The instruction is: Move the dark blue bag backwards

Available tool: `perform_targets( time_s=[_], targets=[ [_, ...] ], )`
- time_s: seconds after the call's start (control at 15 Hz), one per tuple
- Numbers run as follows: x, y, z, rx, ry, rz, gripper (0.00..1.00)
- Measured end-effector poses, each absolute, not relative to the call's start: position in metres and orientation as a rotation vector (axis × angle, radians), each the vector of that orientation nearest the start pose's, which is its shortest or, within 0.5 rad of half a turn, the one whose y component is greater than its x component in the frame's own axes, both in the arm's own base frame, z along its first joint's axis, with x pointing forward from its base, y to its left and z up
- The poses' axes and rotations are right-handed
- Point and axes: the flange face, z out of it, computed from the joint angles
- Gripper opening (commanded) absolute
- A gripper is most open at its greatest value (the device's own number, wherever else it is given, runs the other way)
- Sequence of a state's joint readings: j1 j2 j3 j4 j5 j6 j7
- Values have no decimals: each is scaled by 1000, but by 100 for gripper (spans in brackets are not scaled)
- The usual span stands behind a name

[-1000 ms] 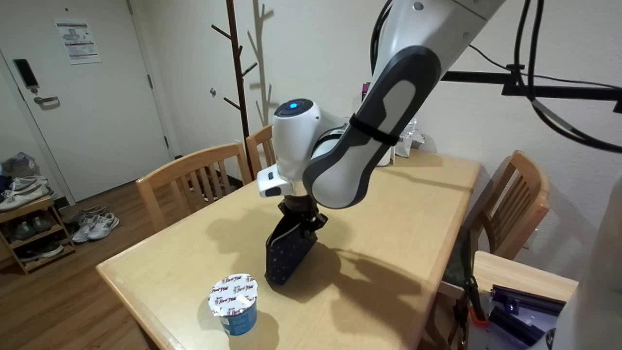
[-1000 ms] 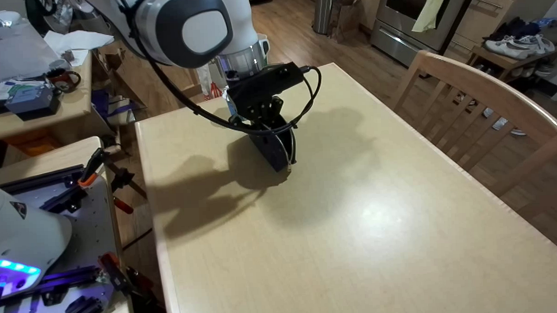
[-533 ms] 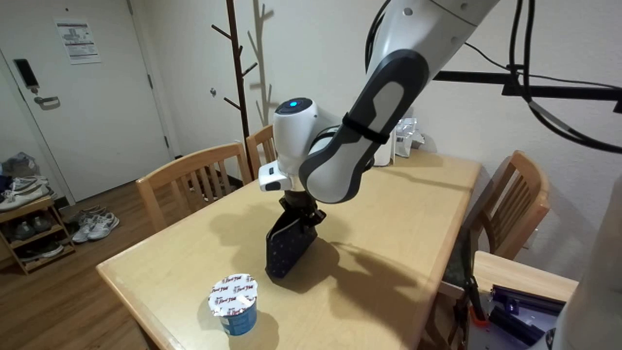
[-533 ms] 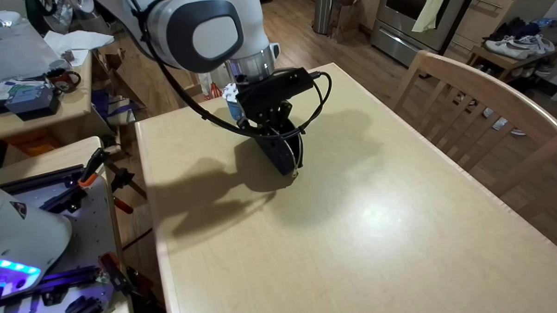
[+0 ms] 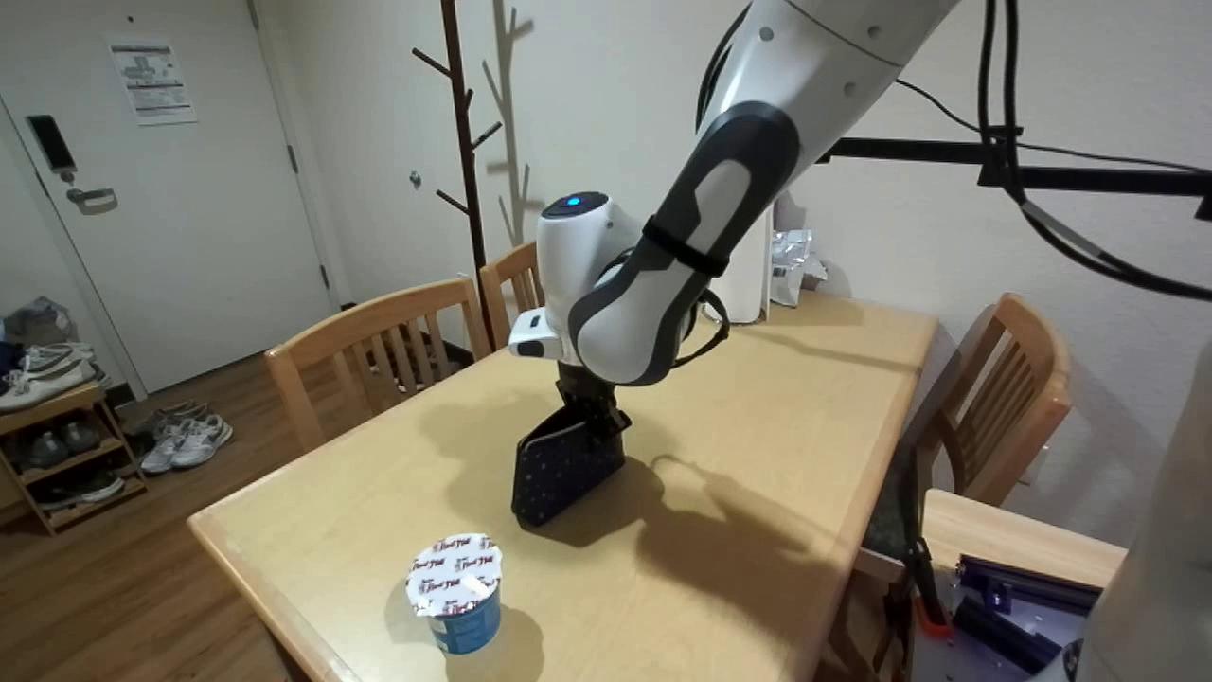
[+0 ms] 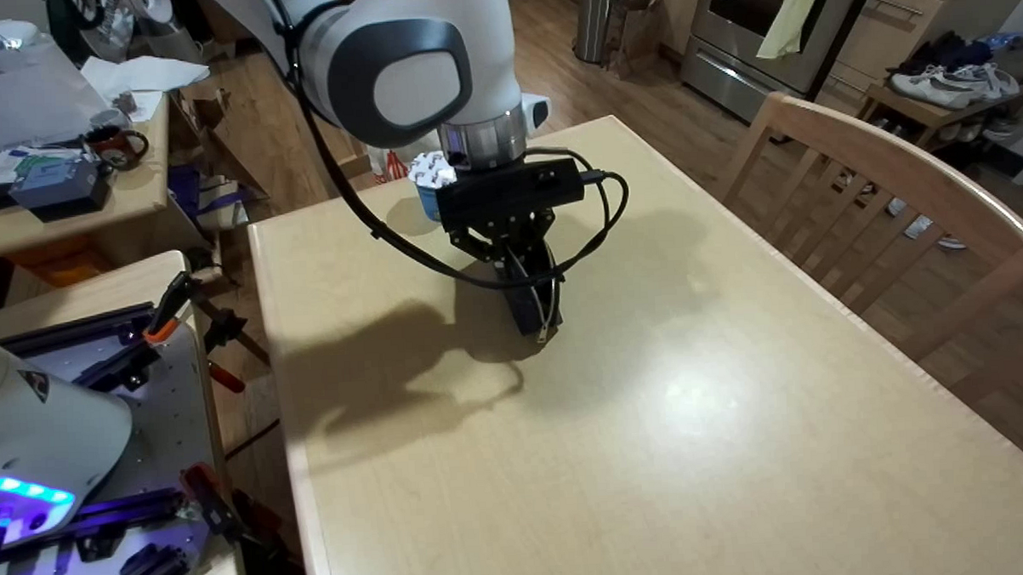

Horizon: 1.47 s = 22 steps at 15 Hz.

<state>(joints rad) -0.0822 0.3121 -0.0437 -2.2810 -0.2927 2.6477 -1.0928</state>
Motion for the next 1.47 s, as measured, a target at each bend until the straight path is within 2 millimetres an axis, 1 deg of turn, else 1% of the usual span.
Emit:
perform_targets(
  time_s=[0.13, 0.2, 0.27, 0.4, 0.53, 1.0, 1.13, 1.47],
  targets=[
    [536, -64, 215, -2705, -1874, 87, 4],
    [536, -65, 212, -2705, -1871, 93, 29],
    [536, -65, 209, -2702, -1869, 98, 29],
    [537, -65, 204, -2697, -1867, 109, 37],
    [538, -65, 200, -2694, -1865, 116, 50],
    [538, -66, 200, -2697, -1862, 116, 95],
    [538, -66, 200, -2699, -1858, 116, 100],
    [537, -68, 204, -2762, -1762, 131, 100]
  ],
)
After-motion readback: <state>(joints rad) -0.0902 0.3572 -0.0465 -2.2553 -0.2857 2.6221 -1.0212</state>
